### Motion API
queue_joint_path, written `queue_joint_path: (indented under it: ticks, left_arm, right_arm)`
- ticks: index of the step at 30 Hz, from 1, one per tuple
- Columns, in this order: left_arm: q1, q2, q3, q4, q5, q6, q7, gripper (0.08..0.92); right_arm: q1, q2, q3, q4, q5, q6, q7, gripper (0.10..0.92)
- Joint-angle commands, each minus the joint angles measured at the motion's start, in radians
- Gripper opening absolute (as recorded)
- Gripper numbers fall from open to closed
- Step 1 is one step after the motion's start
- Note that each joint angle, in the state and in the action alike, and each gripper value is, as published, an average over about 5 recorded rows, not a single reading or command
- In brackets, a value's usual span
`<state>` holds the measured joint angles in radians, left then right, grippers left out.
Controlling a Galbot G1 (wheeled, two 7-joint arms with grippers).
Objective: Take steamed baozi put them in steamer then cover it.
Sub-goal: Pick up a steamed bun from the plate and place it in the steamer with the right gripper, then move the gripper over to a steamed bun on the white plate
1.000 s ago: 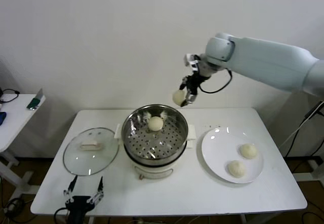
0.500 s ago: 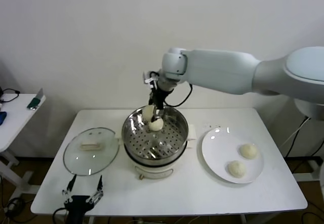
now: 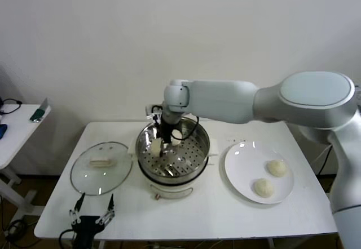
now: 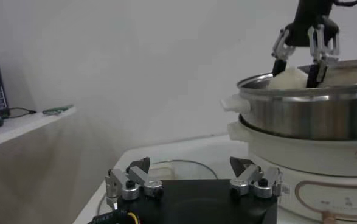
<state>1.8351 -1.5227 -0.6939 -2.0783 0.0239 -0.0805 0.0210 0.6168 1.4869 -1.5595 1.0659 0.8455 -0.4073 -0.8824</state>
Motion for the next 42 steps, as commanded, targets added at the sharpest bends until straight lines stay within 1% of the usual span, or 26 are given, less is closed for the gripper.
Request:
queue_joint_path:
  ticks: [1, 8, 12, 17, 22, 28, 34, 39, 42]
  left_arm:
    - [-0.008, 0.000, 0.001, 0.015, -0.001, 0.000, 0.000, 0.823]
    - [-0.013, 0.003, -0.001, 0.016, -0.001, 0.002, 0.000, 0.823]
    - [-0.018, -0.001, 0.004, 0.021, 0.004, 0.002, -0.002, 0.823]
    - [-0.024, -0.006, 0.015, 0.026, 0.014, 0.002, -0.003, 0.823]
    - [-0.022, 0.003, 0.007, 0.027, 0.013, 0.000, -0.003, 0.823]
    - [-0.001, 0.009, 0.002, 0.010, 0.010, -0.008, -0.005, 0.823]
    - [0.001, 0.016, -0.007, 0.012, 0.008, -0.008, -0.004, 0.823]
    - [-0.001, 0.016, -0.014, 0.012, 0.005, -0.005, -0.003, 0.823]
    - [0.000, 0.012, -0.014, 0.015, 0.008, -0.004, -0.004, 0.823]
  right_arm:
    - [-0.051, 0.024, 0.001, -0.034, -0.015, -0.001, 0.005, 0.740]
    - [-0.034, 0.015, 0.012, -0.041, -0.027, -0.001, -0.013, 0.817]
    - [0.014, -0.028, 0.023, -0.004, -0.030, 0.008, -0.033, 0.822]
    - [0.129, -0.134, 0.022, 0.067, -0.031, 0.043, -0.087, 0.823]
    - [0.238, -0.309, -0.006, 0.180, -0.048, 0.073, -0.150, 0.823]
    - [0.249, -0.537, -0.043, 0.261, -0.223, 0.098, -0.196, 0.823]
    - [0.195, -0.730, -0.051, 0.397, -0.319, 0.100, -0.196, 0.823]
    - [0.097, -0.861, -0.040, 0.434, -0.441, 0.111, -0.199, 0.823]
    - [0.008, -0.912, -0.004, 0.433, -0.514, 0.121, -0.201, 0.823]
